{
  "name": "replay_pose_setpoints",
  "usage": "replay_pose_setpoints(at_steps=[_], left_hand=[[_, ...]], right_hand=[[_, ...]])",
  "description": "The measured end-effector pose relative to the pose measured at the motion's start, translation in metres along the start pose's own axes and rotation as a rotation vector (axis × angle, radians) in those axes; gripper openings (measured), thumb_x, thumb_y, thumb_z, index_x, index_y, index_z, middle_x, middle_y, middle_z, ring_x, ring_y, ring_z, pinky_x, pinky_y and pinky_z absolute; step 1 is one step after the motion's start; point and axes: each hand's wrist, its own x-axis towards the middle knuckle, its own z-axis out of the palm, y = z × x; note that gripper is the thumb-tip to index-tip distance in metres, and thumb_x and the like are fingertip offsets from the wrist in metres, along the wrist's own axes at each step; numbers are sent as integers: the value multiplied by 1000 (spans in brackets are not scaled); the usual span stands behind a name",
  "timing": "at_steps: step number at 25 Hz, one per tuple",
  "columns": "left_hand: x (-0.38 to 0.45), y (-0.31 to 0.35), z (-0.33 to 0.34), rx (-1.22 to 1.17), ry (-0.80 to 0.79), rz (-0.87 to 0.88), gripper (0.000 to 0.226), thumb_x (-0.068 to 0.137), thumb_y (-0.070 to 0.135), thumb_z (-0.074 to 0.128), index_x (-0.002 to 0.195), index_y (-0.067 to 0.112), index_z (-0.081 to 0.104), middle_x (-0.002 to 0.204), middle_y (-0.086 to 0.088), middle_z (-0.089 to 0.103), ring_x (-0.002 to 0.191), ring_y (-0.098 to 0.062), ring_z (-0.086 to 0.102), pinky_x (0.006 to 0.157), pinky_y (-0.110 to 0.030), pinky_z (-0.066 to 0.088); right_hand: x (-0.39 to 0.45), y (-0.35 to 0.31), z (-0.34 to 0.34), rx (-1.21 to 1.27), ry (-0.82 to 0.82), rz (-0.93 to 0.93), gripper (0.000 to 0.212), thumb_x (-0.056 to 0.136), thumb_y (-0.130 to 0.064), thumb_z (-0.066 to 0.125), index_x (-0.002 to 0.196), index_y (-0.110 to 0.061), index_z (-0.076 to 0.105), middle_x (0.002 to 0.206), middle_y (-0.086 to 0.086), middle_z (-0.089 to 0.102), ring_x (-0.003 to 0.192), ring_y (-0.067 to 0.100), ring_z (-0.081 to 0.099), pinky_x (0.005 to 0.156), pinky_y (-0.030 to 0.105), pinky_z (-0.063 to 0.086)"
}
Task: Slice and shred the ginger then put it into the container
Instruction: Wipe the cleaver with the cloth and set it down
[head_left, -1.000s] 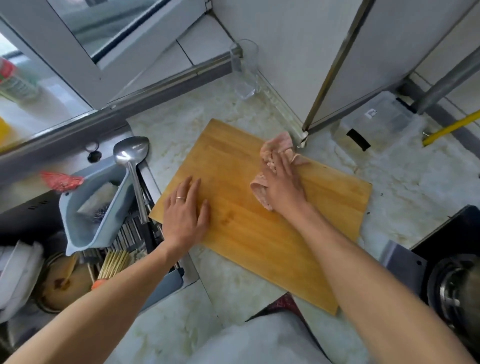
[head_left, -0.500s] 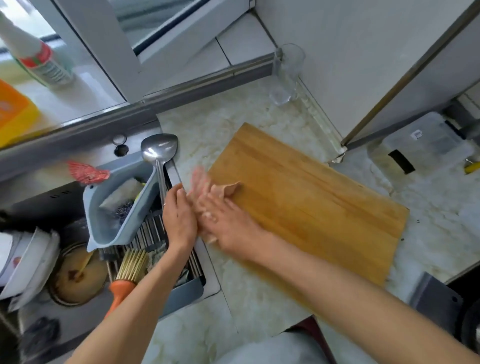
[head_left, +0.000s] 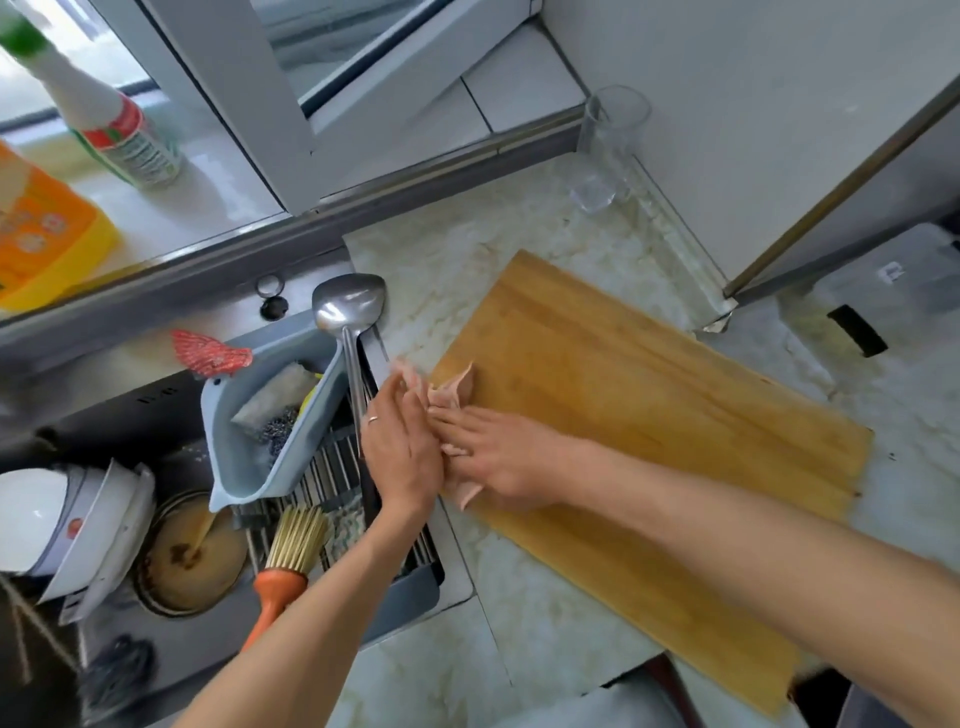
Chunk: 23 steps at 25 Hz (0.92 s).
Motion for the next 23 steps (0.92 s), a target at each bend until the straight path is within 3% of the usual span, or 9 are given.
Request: replay_pose_setpoints(at_steps=[2, 5, 7, 10, 11, 15, 19, 21, 23], left_hand=[[-2, -3, 2, 55, 2, 56, 55, 101, 45, 31, 138, 9, 50, 123, -10, 61, 117, -27, 51, 102, -43, 37], [-3, -4, 7, 141, 25, 75, 55, 100, 47, 31, 140, 12, 47, 115, -8, 61, 112, -28, 51, 99, -48, 39], [-3, -4, 8, 144, 29, 96, 55, 100, 47, 30, 139, 13, 47, 116, -10, 63, 112, -31, 52, 99, -50, 40], [-4, -7, 6, 128, 32, 112, 52, 100, 44, 33, 140, 13, 47, 123, -11, 62, 116, -31, 51, 100, -47, 37], [-3, -6, 7, 138, 30, 110, 50, 100, 42, 34, 140, 14, 46, 121, -9, 62, 115, -30, 51, 100, -46, 37], [-5, -5, 7, 155, 37, 90, 48, 101, 39, 35, 141, 14, 45, 116, -7, 62, 114, -28, 51, 100, -47, 37], [-3, -5, 5, 144, 24, 109, 49, 101, 39, 34, 138, 11, 49, 117, -13, 63, 114, -33, 52, 98, -49, 38], [-3, -7, 2, 124, -13, 91, 46, 102, 36, 37, 139, 12, 48, 124, -13, 61, 120, -32, 50, 101, -47, 38], [-8, -10, -6, 73, -114, 91, 48, 103, 34, 43, 145, 13, 42, 135, -11, 55, 128, -26, 46, 107, -42, 37]], right_hand=[[-10, 48, -11, -27, 71, 152, 64, 101, -36, 44, 159, -31, 18, 167, 1, -9, 154, 19, -7, 125, 36, -2], [-2, 99, -30, 92, 284, 795, 65, 97, -42, 48, 156, -17, 31, 165, 18, 17, 152, 36, 16, 122, 48, 20], [14, 57, -8, 184, 311, 619, 61, 92, -41, 58, 142, -7, 47, 153, 26, 36, 139, 47, 37, 110, 53, 39], [-18, 28, 26, 12, 150, -8, 63, 98, -42, 49, 155, -23, 32, 166, 3, 5, 154, 27, 11, 125, 43, 13], [-29, 48, 20, -2, 202, 39, 61, 99, -36, 49, 156, -27, 28, 167, -1, 8, 155, 22, 10, 125, 38, 9], [-39, 63, 11, 265, 450, 909, 70, 97, -22, 51, 159, -14, 20, 165, 16, 18, 151, 34, 20, 121, 42, 21], [-56, -56, 52, 130, 158, 179, 73, 89, -10, 55, 157, -22, 31, 167, 13, 6, 155, 30, 3, 123, 45, 5], [-94, -31, 56, 49, 175, 219, 68, 90, -18, 48, 156, -28, 34, 167, 7, 10, 155, 26, 6, 125, 47, 8], [-122, -7, 56, 136, 281, 595, 67, 91, -39, 23, 156, -28, 33, 168, 6, 9, 155, 26, 9, 124, 47, 13]])
